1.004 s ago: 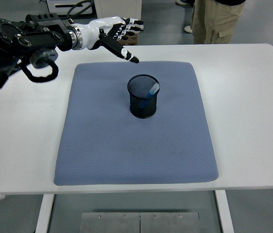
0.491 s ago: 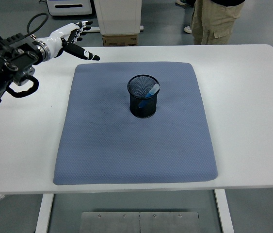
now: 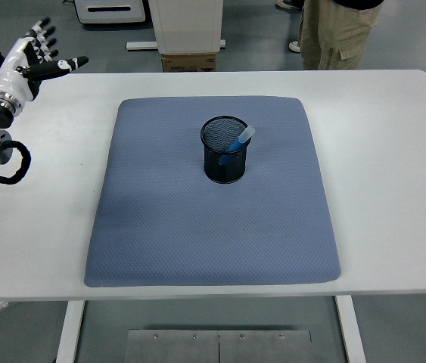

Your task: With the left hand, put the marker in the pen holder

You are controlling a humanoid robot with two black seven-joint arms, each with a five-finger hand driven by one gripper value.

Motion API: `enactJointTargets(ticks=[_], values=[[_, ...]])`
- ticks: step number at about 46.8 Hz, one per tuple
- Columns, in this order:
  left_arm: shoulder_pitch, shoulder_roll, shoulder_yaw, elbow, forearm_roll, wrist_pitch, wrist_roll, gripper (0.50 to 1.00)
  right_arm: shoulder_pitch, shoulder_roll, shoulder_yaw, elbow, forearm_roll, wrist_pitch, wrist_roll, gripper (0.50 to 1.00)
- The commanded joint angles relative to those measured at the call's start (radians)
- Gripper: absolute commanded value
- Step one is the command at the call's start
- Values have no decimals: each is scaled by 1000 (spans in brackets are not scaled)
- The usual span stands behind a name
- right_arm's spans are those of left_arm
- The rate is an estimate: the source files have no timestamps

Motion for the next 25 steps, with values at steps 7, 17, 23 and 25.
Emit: enactJointTargets(ticks=[7, 17, 23, 25], values=[[79, 9, -147, -2, -10, -99, -1, 1000, -16, 0, -2, 12, -2, 8, -1, 1000], [144, -3, -284, -3, -8, -142, -1, 1000, -17, 0, 8, -2, 3, 3, 0, 1000], [161, -5, -290, -6, -8, -143, -1, 1000, -20, 0, 0, 0, 0, 3, -1, 1000], [165, -5, -290, -6, -8, -144, -2, 1000, -19, 0, 1, 0, 1, 3, 0, 1000]])
